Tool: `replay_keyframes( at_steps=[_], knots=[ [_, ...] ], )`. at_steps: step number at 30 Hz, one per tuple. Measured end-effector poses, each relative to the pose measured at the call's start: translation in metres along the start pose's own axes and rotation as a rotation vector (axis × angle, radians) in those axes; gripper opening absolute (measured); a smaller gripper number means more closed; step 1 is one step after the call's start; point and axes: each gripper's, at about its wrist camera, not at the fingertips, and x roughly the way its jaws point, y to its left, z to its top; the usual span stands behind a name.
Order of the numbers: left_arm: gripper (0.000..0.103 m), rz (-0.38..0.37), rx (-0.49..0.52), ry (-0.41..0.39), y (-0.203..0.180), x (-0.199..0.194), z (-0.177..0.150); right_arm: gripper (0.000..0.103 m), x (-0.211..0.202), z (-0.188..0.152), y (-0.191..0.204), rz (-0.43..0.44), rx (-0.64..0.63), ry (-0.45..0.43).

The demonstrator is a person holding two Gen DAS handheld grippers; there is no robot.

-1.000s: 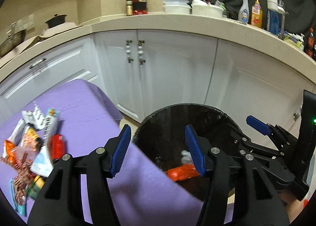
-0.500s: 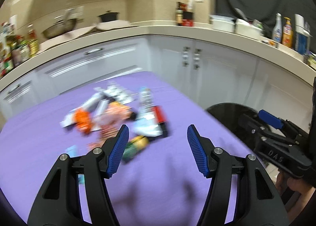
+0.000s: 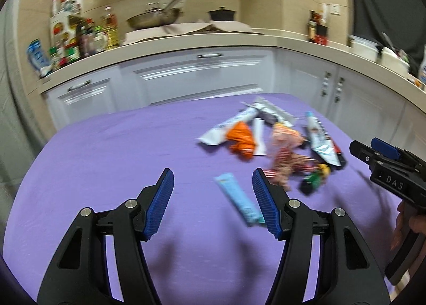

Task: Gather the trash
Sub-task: 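Grasp the blue toothpaste tube with the left tool while the right tool grasps the red spray can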

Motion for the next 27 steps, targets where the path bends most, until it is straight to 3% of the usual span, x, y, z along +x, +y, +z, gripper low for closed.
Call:
replay_keyframes(
  at_steps=[8, 12, 17, 27],
  knots=[
    [0.060, 0.029, -0.053, 0.014, 0.037, 0.012, -0.001, 0.057, 0.025, 0.004, -0.010, -0.073, 0.021, 0.066],
    [0.060, 0.015, -0.062, 0.037, 0.036, 0.021, -0.002, 0.054, 0.032, 0.006, -0.016, -0.106, 0.012, 0.089],
    [0.060, -0.009, -0.062, 0.042, 0.031, 0.026, -0.003, 0.042, 0.045, 0.009, -0.019, -0.093, -0.007, 0.135],
    [0.060, -0.027, -0.087, 0.079, 0.025, 0.034, -0.005, 0.037, 0.064, 0.010, -0.017, -0.044, -0.028, 0.213]
  ],
)
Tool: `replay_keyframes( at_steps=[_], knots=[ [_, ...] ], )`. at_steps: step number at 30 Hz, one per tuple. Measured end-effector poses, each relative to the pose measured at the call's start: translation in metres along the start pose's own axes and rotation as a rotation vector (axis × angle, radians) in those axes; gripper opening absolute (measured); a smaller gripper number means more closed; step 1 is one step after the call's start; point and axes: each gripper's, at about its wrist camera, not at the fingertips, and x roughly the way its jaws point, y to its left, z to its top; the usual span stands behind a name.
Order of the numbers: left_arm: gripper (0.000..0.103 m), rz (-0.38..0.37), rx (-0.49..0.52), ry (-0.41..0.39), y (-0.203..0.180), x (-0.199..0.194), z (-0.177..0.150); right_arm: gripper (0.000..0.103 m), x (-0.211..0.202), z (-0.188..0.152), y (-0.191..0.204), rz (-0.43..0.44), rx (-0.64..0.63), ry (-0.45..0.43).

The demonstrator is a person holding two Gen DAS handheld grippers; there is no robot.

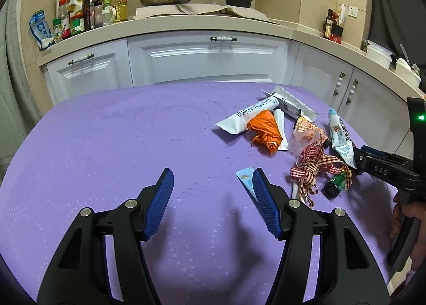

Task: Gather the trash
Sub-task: 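Grasp the blue toothpaste tube with the left tool while the right tool grasps the red spray can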

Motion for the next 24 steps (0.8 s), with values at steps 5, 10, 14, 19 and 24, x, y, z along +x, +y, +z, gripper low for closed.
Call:
replay_keyframes(
  at_steps=[5, 10, 14, 19, 24],
  knots=[
    [0.060, -0.006, 0.006, 0.011, -0.004, 0.001, -0.003, 0.026, 0.003, 0.000, -0.005, 0.031, 0.013, 0.015],
    [0.060, -0.025, 0.025, 0.017, -0.013, 0.001, -0.006, 0.026, -0.009, -0.004, -0.010, 0.014, 0.009, -0.017],
    [0.060, -0.018, 0.037, 0.044, -0.021, 0.009, -0.006, 0.026, -0.018, -0.010, -0.020, 0.012, 0.019, -0.025],
    [0.060, -0.026, 0.034, 0.092, -0.030, 0.022, -0.005, 0.026, -0.027, -0.017, -0.031, 0.020, 0.030, -0.028],
    [0.060, -0.006, 0.069, 0.139, -0.042, 0.037, -0.009, 0.026, -0.032, -0.021, -0.035, 0.026, 0.034, -0.034]
  ],
)
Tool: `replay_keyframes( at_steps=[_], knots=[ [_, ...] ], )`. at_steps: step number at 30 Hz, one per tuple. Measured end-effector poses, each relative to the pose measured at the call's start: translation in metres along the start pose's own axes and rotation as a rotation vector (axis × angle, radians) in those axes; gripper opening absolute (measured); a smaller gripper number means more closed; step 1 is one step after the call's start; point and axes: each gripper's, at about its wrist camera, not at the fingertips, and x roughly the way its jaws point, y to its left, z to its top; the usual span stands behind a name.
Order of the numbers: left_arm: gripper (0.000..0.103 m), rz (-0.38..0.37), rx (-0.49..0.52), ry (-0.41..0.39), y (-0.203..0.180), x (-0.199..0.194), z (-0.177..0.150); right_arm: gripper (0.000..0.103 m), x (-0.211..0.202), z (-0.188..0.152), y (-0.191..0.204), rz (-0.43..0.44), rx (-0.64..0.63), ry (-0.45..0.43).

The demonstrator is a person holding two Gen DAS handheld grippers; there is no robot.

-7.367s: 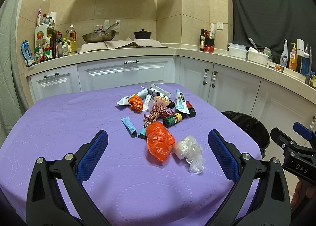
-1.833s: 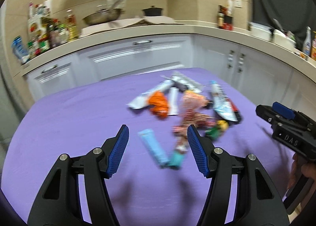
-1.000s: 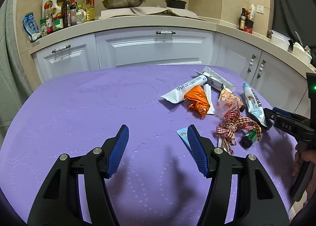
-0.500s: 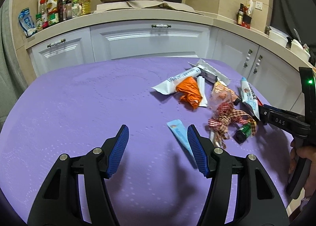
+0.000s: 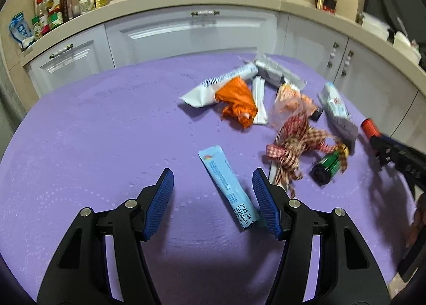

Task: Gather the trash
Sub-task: 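Grasp the blue toothpaste tube with the left tool while the right tool grasps the red spray can, then carry the tube and spray can over the bin and open both tools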

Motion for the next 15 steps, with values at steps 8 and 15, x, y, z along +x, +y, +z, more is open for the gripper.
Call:
replay_keyframes(
  at_steps=[8, 15],
  knots=[
    [0.033, -0.019, -0.001, 0.061, 0.006, 0.011, -0.003, 0.026, -0.004, -0.005, -0.002, 0.007, 0.005, -0.005],
    [0.013, -0.038, -0.018, 0.027, 0.017, 0.001, -0.006, 0.026, -0.009, -0.011, -0.004, 0.004, 0.012, -0.020]
  ],
)
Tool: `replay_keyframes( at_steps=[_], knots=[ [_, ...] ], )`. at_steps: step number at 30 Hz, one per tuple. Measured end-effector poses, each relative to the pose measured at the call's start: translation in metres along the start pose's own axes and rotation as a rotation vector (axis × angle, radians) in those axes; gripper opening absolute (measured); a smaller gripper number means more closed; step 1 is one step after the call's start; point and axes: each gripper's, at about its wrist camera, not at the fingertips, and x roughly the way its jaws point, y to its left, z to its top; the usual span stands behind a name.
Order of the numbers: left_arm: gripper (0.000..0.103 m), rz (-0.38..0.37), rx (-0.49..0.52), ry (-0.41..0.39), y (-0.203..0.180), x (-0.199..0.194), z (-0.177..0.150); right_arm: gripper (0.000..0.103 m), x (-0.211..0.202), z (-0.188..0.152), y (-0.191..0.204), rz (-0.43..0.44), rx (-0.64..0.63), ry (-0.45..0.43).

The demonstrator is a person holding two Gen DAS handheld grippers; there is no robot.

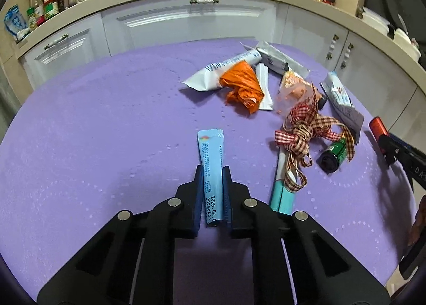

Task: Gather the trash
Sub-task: 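Carry the tube and spray can over the bin and open both tools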

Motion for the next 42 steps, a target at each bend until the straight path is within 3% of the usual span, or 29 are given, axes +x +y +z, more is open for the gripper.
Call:
replay_keyframes(
  at_steps=[8, 14, 29, 35, 42],
  knots=[
    [0.012, 0.004, -0.017, -0.120, 0.003, -0.040, 0.003, 0.026, -0.024, -0.002, -0.007, -0.016, 0.004, -0.058],
    [0.012, -0.058, 0.014, -0.200, -0.025, -0.068, 0.011, 0.026, -0.051, -0.006, -0.029, -0.068, 0.030, -0.105],
    [0.012, -0.315, 0.229, -0.233, -0.191, -0.059, 0.026, 0.026, -0.098, -0.027, -0.128, -0.239, 0.165, -0.163],
    [0.012, -0.365, 0.305, -0.225, -0.252, -0.043, 0.027, 0.026, -0.099, -0.035, -0.159, -0.272, 0.194, -0.168],
    [0.012, -0.382, 0.348, -0.208, -0.296, -0.025, 0.025, 0.026, -0.087, -0.039, -0.183, -0.283, 0.220, -0.162]
  ],
)
